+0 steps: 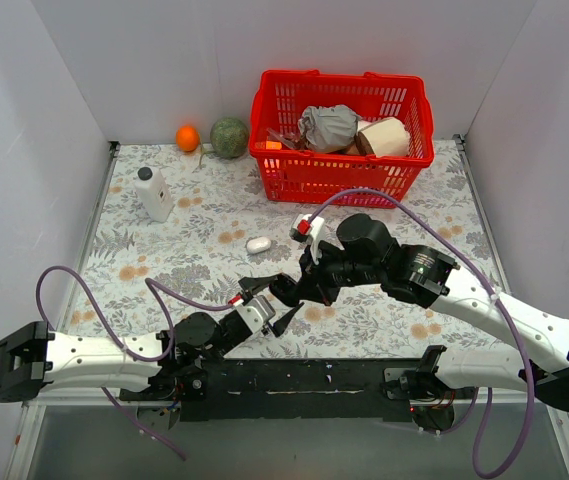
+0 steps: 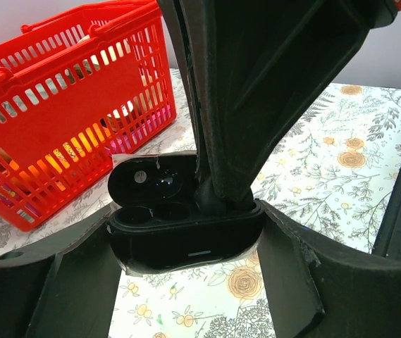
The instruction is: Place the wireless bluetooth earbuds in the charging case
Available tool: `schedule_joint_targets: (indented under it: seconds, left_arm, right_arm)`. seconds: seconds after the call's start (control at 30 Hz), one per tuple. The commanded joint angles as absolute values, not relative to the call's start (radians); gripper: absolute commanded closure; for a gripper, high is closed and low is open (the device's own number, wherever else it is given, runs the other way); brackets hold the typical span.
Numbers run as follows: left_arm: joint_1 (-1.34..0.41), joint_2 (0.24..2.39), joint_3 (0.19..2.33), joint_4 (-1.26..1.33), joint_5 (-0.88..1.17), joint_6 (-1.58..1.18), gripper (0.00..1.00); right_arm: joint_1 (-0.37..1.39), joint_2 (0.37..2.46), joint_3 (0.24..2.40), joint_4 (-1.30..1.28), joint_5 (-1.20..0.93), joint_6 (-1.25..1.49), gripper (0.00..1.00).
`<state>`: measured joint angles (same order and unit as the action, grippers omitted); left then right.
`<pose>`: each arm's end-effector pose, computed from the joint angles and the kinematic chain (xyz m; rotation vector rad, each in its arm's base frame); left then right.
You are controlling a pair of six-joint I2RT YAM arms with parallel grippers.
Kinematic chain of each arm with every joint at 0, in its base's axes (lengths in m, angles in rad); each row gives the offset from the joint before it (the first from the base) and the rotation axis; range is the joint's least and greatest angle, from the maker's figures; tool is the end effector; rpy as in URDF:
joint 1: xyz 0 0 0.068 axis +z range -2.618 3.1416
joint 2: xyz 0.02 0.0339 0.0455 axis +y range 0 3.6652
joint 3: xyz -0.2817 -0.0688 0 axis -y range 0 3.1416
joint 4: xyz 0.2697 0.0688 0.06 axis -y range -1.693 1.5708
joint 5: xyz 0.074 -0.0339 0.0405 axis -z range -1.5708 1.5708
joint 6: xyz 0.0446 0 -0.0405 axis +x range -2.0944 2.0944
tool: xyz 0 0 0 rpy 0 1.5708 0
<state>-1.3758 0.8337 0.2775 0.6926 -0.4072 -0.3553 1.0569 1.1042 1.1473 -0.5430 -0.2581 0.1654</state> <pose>0.0571 -0.1980 0.2463 0.4241 1.4872 -1.1125 0.1193 0.2346 0.3805 -1.1055 1.9192 0.9864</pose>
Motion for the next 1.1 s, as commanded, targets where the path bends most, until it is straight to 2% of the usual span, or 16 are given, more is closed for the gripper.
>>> schedule_joint_targets:
  seconds: [0.0, 0.23, 0.5, 0.6, 0.9, 1.07]
  left_arm:
    - [-1.373, 0.842, 0.318, 0.752, -0.416, -0.367, 1.0]
    - [-1.373, 0.841, 0.316, 0.761, -0.417, -0.368, 1.0]
    - [-1.371, 0.834, 0.313, 0.755, -0.419, -0.376, 1.0]
    - [-1.373, 0.834, 0.311, 0.752, -0.417, -0.379, 1.0]
    - [-1.373, 0.835, 0.304, 0.749, -0.417, -0.388, 1.0]
    - [-1.373, 0.824, 0.287, 0.746, -0.423, -0.402, 1.0]
  right_arm:
    - [1.075, 1.095, 1.127, -0.485, -0.245, 0.192, 0.99]
    - [1.086, 1.098, 1.131, -0.502, -0.221, 0.207, 0.99]
    - [1.086, 1.089, 1.152, -0.52, -0.183, 0.215, 0.73]
    - [1.086, 1.088, 1.167, -0.528, -0.172, 0.215, 0.67]
    - [1.086, 1.068, 1.279, -0.574, -0.137, 0.203, 0.59]
    - [1.083, 0.996, 1.315, -0.572, 0.096, 0.202, 0.56]
